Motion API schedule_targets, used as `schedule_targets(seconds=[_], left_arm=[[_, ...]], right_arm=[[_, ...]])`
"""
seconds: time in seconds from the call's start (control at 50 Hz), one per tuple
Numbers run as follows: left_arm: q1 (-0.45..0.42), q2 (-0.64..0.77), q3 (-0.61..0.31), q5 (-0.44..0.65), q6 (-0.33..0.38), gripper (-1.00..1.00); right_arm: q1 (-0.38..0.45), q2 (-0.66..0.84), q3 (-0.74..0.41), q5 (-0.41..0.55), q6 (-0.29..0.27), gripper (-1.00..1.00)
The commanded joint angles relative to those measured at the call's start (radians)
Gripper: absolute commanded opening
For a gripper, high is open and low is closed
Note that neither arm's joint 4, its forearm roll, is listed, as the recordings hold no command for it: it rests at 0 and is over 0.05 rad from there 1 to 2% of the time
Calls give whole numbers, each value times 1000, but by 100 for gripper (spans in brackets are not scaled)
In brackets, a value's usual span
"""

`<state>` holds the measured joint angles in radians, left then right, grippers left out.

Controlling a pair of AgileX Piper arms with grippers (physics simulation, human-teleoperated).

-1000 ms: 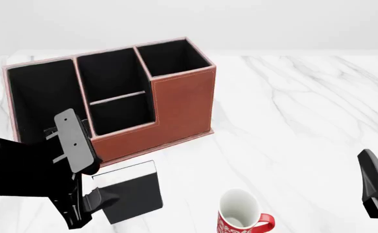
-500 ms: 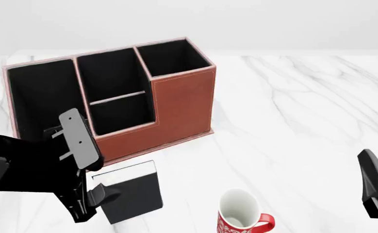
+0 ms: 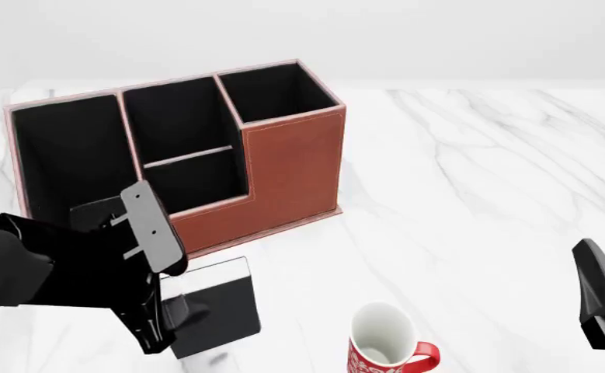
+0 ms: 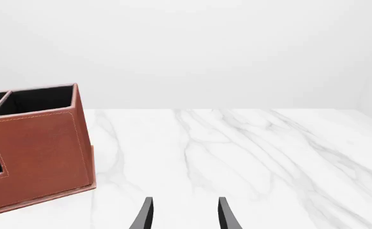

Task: Pick up the book and place it in the front compartment of the caddy.

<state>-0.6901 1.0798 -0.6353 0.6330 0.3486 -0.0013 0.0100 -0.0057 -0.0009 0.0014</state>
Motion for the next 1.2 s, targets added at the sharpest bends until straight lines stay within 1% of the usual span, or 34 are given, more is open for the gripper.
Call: schedule_targets(seconds=[0.02, 0.16, 0.34, 0.38, 0.4, 0.56, 0.62, 0.64, 0.68, 0.78, 0.82, 0.84, 0.88, 0.9, 0.98, 1.14, 1.2], left_arm=[[-19, 17, 27, -48, -51, 100], [-32, 35, 47, -83, -71, 100], [-29, 48, 66, -108, -69, 100], [-24, 43, 68, -113, -55, 100], [-22, 38, 67, -114, -47, -100], [-15, 30, 51, -96, -27, -100], [-8, 16, 37, -78, 6, -100], [-10, 3, 25, -66, 19, -100], [-19, -3, -4, -38, 13, -100], [-4, 2, -45, -4, 69, -100], [0, 2, -70, 16, 87, -100], [9, 3, -102, 36, 108, -100], [12, 3, -114, 42, 118, -100], [23, 11, -142, 51, 140, -100], [46, 28, -189, 65, 176, -100], [72, 46, -292, 125, 235, -100], [71, 48, -337, 152, 238, -100]], right_arm=[[1, -2, 2, 0, -1, 100], [0, -3, 2, 0, 0, 100], [0, -2, 2, 0, 0, 100], [0, -3, 2, 0, 0, 100], [0, -3, 2, 0, 0, 100], [0, -3, 2, 0, 0, 100], [0, -3, 2, 0, -1, 100], [0, -2, 2, 0, 0, 100], [0, -3, 2, 0, 0, 100], [0, -3, 2, 0, -1, 100], [1, -3, 2, 0, 0, 100], [0, -2, 2, 0, -1, 100], [0, -2, 2, 0, -1, 100], [1, -3, 2, 0, 0, 100], [0, -3, 2, 0, 0, 100], [1, -3, 2, 0, 0, 100], [0, -2, 2, 0, 0, 100]])
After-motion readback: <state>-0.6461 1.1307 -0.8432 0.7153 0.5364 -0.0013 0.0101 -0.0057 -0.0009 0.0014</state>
